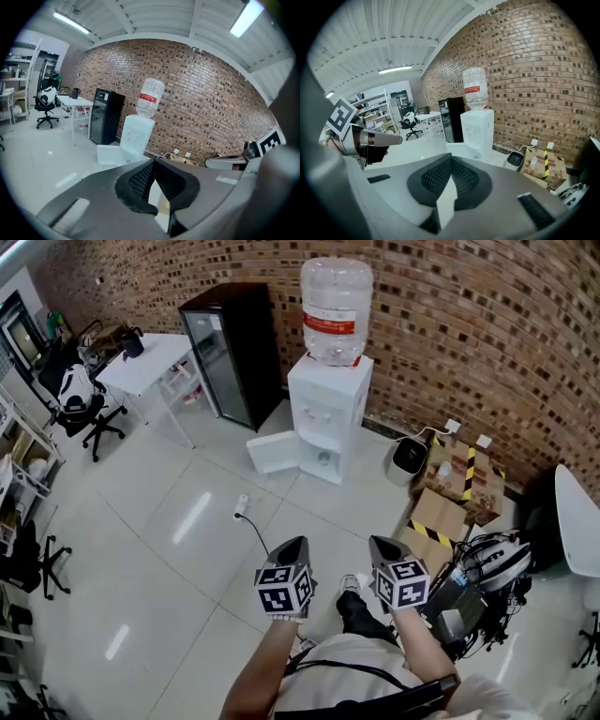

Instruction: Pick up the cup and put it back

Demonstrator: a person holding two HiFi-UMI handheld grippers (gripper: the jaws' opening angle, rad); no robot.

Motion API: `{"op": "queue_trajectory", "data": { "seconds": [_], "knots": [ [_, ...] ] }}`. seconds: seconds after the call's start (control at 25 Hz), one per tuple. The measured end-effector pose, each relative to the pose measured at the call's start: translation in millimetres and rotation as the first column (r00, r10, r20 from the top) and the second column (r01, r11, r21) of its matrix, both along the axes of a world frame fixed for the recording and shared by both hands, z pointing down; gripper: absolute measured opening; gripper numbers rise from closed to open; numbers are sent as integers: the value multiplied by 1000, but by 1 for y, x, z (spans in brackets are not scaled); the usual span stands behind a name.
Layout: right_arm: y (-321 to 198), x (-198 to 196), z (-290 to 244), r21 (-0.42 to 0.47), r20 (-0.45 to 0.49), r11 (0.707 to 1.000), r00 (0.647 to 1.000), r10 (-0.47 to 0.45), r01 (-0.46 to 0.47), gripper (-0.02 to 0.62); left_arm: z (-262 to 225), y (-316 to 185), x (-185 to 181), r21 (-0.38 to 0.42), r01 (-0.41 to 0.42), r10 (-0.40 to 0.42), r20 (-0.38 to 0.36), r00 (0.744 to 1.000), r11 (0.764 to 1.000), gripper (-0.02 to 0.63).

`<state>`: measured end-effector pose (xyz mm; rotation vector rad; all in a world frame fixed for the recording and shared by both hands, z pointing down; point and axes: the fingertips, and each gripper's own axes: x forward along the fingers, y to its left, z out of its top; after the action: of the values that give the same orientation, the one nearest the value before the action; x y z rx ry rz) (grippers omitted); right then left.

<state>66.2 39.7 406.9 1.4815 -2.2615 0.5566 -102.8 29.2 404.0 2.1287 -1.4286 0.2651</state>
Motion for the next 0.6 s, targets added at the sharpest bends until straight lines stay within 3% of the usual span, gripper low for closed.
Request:
{"op": "queue_trajectory", "data": {
  "seconds": [0.6],
  "knots": [
    [49, -9, -26, 75, -10, 997, 1000, -5, 6, 9, -31, 52, -8, 81, -6, 4, 16, 1000, 997, 3]
  ]
}}
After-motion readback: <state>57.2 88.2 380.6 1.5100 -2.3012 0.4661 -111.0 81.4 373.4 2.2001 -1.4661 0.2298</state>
